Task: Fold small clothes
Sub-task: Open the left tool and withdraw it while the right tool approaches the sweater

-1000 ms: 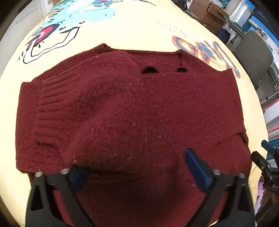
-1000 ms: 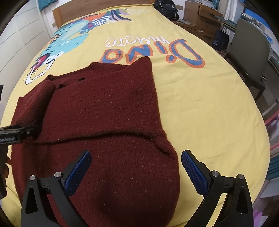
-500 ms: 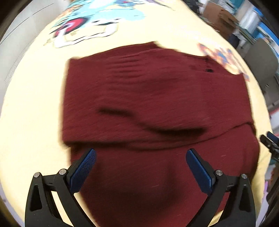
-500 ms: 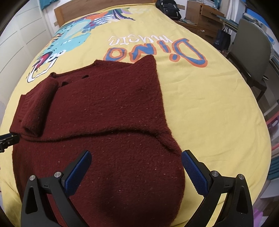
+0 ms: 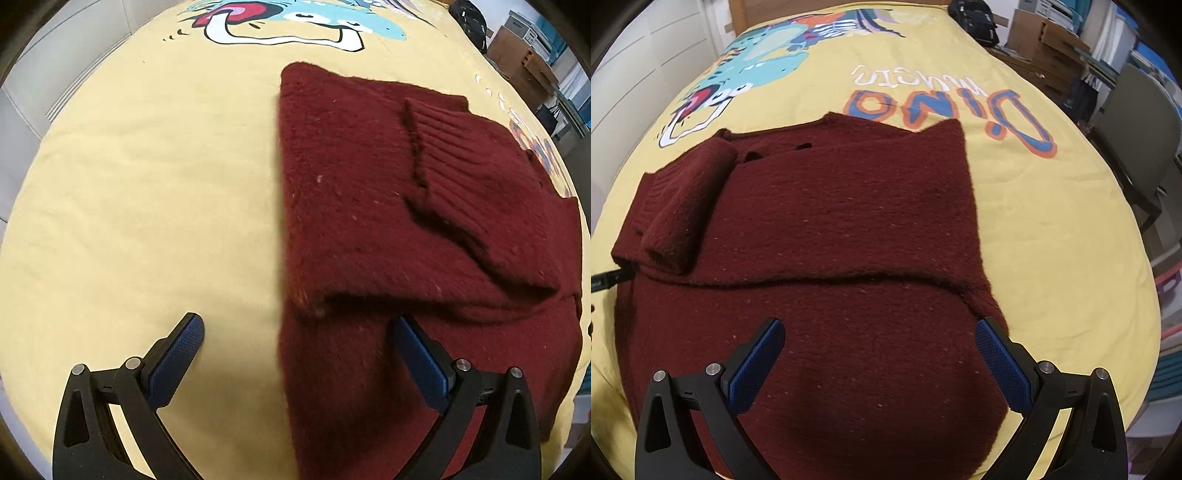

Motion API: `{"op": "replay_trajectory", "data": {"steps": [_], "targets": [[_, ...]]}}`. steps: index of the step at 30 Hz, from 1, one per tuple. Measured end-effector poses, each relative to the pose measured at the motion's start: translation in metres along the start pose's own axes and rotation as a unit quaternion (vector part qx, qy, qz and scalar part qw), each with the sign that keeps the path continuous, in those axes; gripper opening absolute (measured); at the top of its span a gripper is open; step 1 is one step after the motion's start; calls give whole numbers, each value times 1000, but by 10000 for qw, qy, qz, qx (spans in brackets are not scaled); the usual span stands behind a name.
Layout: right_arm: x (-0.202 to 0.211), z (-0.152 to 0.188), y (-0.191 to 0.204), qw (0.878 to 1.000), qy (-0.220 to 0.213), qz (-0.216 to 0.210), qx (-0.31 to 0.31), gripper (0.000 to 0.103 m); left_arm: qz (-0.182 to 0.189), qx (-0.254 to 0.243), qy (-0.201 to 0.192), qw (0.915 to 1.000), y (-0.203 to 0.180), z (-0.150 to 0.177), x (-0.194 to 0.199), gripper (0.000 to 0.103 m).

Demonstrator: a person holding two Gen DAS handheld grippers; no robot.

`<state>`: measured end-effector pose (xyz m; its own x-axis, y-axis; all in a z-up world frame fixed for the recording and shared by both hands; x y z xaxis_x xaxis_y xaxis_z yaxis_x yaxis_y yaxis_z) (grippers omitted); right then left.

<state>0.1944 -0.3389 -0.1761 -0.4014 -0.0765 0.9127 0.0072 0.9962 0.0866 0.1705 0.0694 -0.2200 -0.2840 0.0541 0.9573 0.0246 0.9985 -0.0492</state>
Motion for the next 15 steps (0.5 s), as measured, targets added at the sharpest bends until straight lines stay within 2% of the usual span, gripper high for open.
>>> {"op": "replay_trajectory", "data": {"steps": [4, 10, 13, 15], "targets": [[1, -11, 34, 9996, 21, -181, 217, 102, 90, -31, -64, 9999, -1, -7, -8, 96], [3, -38, 112, 9956, -72, -605, 719, 102, 138, -253, -206, 9994, -6, -12, -9, 88], [4, -51, 158, 9910, -150, -800, 1063, 102, 159, -395, -267, 9987, -7, -13, -9, 79], [2, -57, 188, 9875, -163, -873, 1303, 102, 179, -436, -286, 9985, -6, -14, -8, 66]]}}
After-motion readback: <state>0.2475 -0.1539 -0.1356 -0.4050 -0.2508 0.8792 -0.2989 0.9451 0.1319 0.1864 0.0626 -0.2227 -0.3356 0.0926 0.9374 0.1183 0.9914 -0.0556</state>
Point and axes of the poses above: each gripper's, at about its wrist camera, not at the fingertips, and x roughly against the way its jaws point, y to its left, z to its underside, the point moved 8 cm from there along -x, roughly the way its jaws point, and after that the axes turned 11 degrees about -x, right-handed, at the moved point
